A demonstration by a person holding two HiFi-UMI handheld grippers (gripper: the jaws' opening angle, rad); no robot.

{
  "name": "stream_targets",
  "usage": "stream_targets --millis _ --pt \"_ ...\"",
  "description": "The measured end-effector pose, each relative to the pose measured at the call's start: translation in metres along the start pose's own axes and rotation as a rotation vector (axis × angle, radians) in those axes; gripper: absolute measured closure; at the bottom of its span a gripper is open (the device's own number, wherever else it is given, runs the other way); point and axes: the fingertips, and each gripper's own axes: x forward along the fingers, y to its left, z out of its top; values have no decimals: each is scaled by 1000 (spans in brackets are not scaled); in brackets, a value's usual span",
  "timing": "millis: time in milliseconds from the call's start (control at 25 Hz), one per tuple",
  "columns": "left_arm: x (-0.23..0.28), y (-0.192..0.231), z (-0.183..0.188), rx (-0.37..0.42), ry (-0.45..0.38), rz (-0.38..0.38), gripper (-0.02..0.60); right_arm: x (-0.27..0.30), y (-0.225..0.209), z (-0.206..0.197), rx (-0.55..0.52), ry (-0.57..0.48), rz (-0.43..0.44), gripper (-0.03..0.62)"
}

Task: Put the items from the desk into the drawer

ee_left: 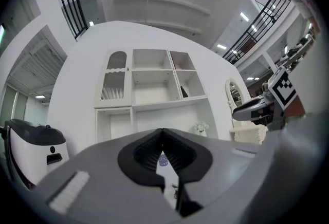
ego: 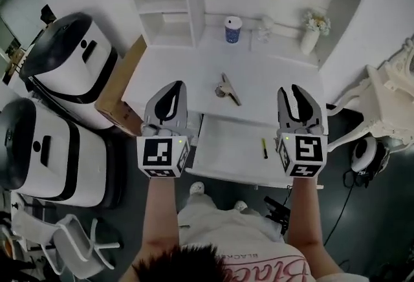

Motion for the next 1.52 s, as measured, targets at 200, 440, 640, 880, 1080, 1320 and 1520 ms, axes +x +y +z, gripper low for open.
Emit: stream_targets --millis 200,440,640,880,1080,1320,1520 --pt "17 34 -17 -12 18 -26 574 37 28 -3 1 50 22 354" --pt "38 73 -33 -42 30 -33 574 87 62 -11 -34 117 64 333" --pt "52 102 -60 -74 60 -33 574 128 90 -40 -54 192 91 333" --pt "67 126 -92 -99 106 -61 574 166 122 -90 -73 313 137 333" --pt "79 135 -118 -109 142 -101 574 190 146 -140 -95 429 176 335" --pt "91 138 -142 -112 174 -147 574 215 162 -191 -165 549 195 379" --pt "98 138 -155 -115 189 -176 574 230 165 -225 -185 631 189 407"
